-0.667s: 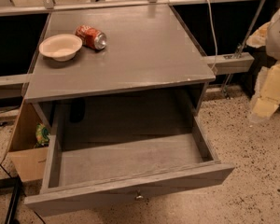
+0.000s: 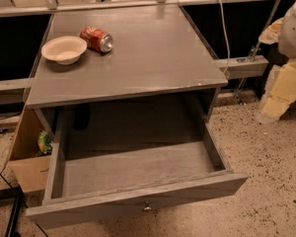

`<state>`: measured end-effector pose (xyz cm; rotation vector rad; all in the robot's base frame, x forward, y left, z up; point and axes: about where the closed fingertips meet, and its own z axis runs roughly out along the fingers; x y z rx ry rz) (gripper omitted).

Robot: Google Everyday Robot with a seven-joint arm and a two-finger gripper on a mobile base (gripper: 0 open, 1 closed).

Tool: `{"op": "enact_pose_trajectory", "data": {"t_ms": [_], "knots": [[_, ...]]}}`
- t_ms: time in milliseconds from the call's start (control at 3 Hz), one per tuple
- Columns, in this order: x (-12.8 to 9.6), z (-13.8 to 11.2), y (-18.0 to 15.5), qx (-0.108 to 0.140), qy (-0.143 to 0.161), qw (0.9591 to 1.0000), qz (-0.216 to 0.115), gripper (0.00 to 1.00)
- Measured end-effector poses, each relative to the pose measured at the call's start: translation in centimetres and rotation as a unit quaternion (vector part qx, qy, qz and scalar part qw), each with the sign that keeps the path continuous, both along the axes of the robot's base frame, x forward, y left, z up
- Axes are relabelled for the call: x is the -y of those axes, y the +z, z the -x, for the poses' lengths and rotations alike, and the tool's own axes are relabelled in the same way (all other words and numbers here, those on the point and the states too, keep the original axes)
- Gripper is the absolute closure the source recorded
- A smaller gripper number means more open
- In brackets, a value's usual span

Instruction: Place coke can into top drawer

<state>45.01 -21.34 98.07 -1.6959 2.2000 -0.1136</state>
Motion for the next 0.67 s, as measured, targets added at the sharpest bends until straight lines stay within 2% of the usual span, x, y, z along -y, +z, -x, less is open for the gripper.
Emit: {"op": "enact_pose_trajectory", "data": {"t_ms": [667], "knots": [[-1.5,-5.8,1.0,0.036,-0.008,0.9987,-0.036,0.0]]}}
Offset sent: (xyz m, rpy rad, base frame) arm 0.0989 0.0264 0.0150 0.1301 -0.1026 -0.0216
